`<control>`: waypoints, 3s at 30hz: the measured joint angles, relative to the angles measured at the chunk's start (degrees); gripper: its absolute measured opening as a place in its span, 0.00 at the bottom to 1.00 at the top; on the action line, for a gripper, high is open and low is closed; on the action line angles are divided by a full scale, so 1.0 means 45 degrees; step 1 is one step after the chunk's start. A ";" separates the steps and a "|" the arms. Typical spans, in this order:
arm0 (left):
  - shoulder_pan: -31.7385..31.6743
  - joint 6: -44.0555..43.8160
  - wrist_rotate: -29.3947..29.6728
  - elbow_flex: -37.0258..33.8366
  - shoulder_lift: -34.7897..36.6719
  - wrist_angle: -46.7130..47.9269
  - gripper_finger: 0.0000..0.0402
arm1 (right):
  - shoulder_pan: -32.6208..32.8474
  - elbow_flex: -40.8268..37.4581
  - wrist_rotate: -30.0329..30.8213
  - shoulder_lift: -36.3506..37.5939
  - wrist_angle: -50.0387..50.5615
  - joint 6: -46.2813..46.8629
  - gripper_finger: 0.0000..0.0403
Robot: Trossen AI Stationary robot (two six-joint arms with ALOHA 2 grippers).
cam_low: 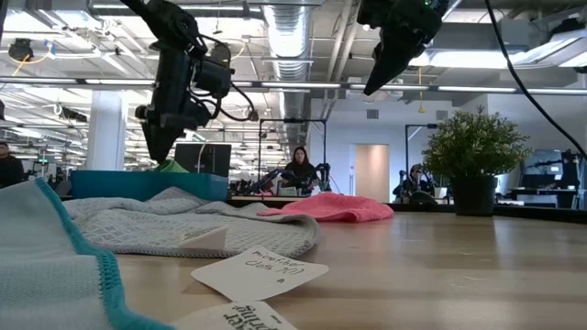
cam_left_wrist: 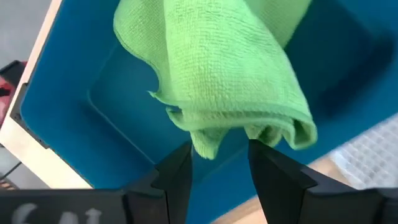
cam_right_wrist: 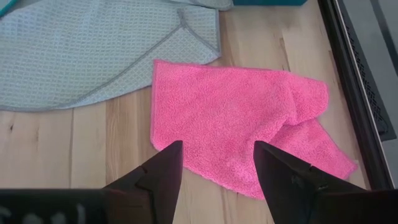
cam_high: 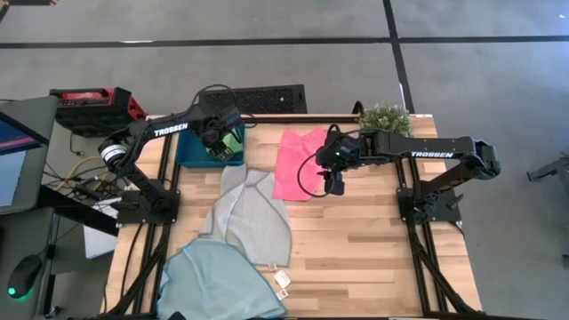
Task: Fold microfiber towels
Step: Put the green cloth into the blue bin
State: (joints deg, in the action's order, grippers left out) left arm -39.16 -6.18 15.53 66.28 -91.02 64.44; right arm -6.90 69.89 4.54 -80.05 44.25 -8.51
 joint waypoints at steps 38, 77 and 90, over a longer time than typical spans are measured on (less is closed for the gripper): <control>0.0063 -0.0355 0.5457 -0.0417 -0.2006 0.0802 0.01 | -0.0356 0.0000 0.0063 -0.0002 -0.0029 0.0015 0.55; 0.0125 -0.0585 0.1948 0.2878 -0.2016 0.3576 0.33 | -0.0418 0.0005 0.0058 -0.0005 -0.0029 -0.0112 0.55; 0.0059 -0.0337 0.0817 0.1034 -0.2098 -0.0240 0.33 | -0.0418 0.0004 0.0058 -0.0001 -0.0034 -0.0112 0.55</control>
State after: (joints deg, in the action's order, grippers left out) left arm -38.89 -7.70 19.20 70.93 -100.47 63.36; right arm -8.78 69.90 4.80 -80.06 44.10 -9.02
